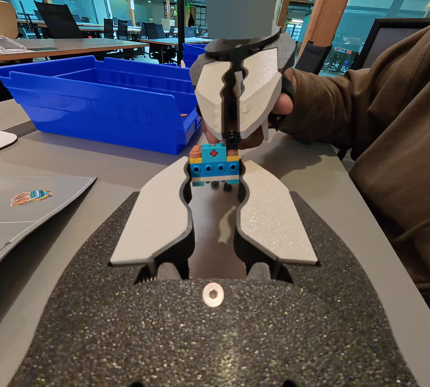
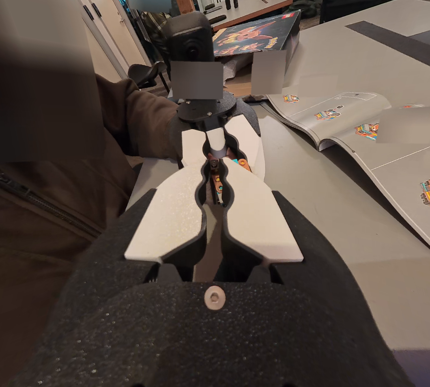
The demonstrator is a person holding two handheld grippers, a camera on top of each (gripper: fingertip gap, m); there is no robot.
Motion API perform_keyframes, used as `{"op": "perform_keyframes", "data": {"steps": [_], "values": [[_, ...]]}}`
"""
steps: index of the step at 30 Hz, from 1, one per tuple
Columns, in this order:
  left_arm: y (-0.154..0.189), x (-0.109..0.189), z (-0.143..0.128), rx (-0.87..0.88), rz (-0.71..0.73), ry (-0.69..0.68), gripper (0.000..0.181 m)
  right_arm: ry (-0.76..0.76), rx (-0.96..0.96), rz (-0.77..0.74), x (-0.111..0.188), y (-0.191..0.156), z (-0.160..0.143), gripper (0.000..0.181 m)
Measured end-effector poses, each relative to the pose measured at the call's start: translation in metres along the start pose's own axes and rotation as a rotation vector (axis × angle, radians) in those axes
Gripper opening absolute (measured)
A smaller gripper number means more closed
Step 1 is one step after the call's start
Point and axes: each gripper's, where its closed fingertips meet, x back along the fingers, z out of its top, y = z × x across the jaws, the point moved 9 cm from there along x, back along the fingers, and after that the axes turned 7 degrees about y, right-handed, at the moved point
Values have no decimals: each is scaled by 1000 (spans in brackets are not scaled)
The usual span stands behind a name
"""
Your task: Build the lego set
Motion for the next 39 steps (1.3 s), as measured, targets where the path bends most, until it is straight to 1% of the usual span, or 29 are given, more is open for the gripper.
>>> {"op": "perform_keyframes", "data": {"steps": [7, 11, 22, 32, 39], "values": [[0, -2, -2, 10, -5, -31, 36, -51, 66, 8, 0, 0, 0, 8], [2, -2, -2, 0, -21, -41, 36, -69, 73, 41, -1, 0, 0, 8], [-2, 1, 0, 40, -5, -2, 36, 86, -27, 15, -2, 4, -7, 8], [-4, 3, 1, 61, -6, 30, 36, 156, -61, 13, -3, 5, -10, 8], [-5, 7, 6, 102, -14, 112, 37, 224, -72, 7, -3, 4, -4, 8]]}}
